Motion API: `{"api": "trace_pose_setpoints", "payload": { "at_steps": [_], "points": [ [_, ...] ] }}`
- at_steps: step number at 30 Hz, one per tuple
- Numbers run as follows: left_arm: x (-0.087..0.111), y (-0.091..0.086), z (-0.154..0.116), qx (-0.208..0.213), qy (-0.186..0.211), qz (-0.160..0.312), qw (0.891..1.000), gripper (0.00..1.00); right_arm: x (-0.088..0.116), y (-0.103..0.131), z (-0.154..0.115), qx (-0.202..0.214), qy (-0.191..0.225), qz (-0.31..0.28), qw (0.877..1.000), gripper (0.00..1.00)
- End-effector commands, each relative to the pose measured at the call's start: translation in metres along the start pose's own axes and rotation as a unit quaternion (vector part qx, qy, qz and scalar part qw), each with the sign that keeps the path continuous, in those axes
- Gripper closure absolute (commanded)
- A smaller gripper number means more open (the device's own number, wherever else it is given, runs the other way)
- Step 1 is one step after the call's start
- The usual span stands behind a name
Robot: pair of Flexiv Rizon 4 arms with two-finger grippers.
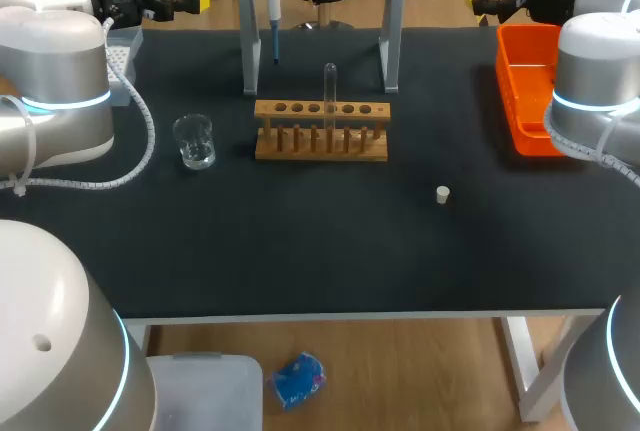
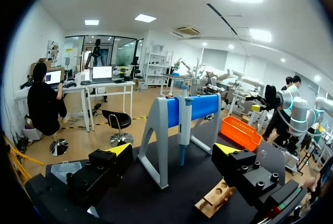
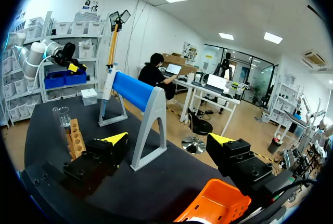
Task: Invert the test tube, pick up the pipette, mount the tip to pipette, aspirate from beaker and dispense into the tube, eject the tip, return the pipette, and cap with the stopper.
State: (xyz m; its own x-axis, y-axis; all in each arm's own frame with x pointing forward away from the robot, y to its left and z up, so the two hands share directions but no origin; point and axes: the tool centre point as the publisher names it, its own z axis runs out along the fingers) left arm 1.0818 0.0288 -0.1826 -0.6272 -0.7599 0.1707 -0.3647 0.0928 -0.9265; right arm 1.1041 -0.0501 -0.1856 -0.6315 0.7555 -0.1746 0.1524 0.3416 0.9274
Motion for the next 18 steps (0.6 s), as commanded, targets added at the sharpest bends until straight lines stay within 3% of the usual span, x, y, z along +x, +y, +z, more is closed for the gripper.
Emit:
{"api": "trace_pose_setpoints", "payload": {
  "at_steps": [1,11,15,18],
  "points": [
    [0.0,0.0,0.0,0.0,0.001,0.0,1.0,0.0,-0.001,0.0,0.0,0.001,0.001,0.0,1.0,0.0],
    [0.0,0.0,0.0,0.0,0.001,0.0,1.0,0.0,-0.001,0.0,0.0,0.001,0.001,0.0,1.0,0.0],
    [0.0,0.0,0.0,0.0,0.001,0.0,1.0,0.0,0.017,0.02,-0.027,-0.057,0.076,-0.025,0.995,0.0],
    [0.0,0.0,0.0,0.0,0.001,0.0,1.0,0.0,0.035,0.019,-0.042,-0.073,0.108,-0.047,0.99,0.0]
  ]
}}
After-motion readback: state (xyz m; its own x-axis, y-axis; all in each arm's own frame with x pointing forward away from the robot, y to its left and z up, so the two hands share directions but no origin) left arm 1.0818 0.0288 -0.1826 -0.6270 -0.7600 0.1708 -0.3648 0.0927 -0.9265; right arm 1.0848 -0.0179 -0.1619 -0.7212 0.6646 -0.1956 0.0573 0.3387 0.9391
